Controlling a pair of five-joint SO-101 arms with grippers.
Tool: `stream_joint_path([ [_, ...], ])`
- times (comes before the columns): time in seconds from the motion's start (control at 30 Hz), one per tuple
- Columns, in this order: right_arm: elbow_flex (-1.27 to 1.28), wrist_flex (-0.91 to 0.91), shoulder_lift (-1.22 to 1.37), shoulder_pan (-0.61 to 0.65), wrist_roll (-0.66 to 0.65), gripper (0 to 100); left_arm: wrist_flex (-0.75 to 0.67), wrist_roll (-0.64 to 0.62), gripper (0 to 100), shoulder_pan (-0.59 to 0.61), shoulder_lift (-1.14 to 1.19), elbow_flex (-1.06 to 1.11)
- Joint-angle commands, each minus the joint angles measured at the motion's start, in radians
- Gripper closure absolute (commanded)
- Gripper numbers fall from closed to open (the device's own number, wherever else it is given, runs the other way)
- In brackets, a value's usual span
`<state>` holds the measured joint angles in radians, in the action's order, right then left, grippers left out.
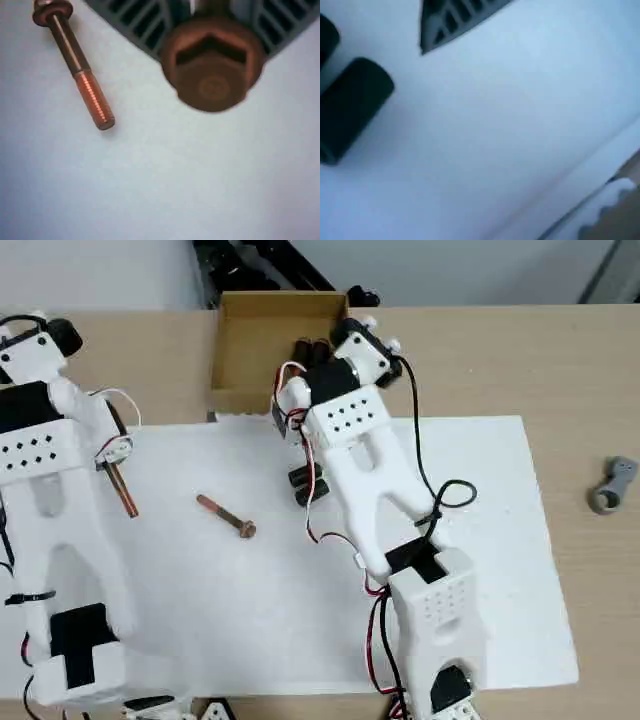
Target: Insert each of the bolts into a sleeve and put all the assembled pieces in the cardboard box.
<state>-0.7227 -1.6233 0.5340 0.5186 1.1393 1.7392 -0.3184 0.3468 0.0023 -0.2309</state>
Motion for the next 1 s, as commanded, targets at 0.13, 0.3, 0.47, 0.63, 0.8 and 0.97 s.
stream_joint_path([
  [0.13, 0.091, -0.015, -0.061, 0.01, 0.051, 82.3, 0.012, 0.008, 100, 0.02, -0.075, -0.004],
  [0.3, 0.092, -0.012, -0.061, 0.013, 0.072, 82.3, 0.012, 0.008, 100, 0.02, -0.072, -0.004],
  [0.47, 0.094, 0.065, -0.036, 0.012, 0.084, 82.3, 0.012, 0.008, 100, 0.02, -0.066, -0.004],
  [0.63, 0.094, 0.131, 0.048, 0.013, 0.121, 82.3, 0.012, 0.008, 100, 0.02, -0.066, -0.004],
  [0.8, 0.094, 0.209, 0.127, 0.019, 0.121, 82.3, 0.011, 0.008, 100, 0.02, -0.066, -0.004],
  [0.97, 0.094, 0.285, 0.177, 0.028, 0.121, 82.3, -0.002, 0.008, 100, 0.02, -0.066, -0.002],
])
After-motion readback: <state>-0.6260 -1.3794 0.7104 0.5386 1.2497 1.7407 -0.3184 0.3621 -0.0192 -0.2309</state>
